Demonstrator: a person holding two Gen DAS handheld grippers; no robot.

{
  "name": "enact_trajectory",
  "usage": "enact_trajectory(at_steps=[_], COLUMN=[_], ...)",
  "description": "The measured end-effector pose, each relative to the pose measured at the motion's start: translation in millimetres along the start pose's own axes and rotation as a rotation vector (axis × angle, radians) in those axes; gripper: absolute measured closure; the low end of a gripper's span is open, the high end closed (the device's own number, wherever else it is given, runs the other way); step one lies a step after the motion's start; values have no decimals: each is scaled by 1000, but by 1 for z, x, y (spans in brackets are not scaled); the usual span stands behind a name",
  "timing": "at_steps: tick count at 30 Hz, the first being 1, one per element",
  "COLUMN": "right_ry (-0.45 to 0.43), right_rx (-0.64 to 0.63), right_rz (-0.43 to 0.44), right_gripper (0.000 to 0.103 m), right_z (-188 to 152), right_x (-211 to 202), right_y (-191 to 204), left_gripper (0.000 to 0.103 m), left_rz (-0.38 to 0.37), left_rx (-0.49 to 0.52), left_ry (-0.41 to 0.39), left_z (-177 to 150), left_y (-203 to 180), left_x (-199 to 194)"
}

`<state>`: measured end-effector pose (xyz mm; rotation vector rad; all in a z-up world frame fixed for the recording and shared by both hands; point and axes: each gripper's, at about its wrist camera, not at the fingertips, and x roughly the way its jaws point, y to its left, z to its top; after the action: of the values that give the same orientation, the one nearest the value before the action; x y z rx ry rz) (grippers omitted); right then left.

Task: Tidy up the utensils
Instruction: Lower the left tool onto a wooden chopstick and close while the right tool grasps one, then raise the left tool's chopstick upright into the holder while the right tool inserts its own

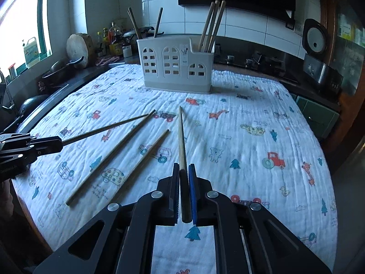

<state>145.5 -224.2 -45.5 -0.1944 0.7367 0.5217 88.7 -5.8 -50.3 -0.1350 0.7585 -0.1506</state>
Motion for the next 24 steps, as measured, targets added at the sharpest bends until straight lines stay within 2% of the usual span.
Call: enact_trajectory(at_steps=[9,12,15,21,24], right_ry=[-130,-133,-96,23,72], right_rx=[-14,-12,5,11,19], right_rz=[1,-2,13,11,11], right_gripper=[98,98,96,89,89], right_z=[46,53,43,1,-17], right_x=[-35,-34,-25,6,18], right_y=[4,2,-1,-4,-7], left_gripper=[97,98,98,98,98], left_rz=[-14,-14,-16,-22,-24], left_rx=[14,23,28,12,10], left_ry=[-88,-100,-101,-109,-113], left_z=[51,60,59,59,60], left_y=[5,4,3,5,7], left_x=[-17,-18,-18,-20,-21])
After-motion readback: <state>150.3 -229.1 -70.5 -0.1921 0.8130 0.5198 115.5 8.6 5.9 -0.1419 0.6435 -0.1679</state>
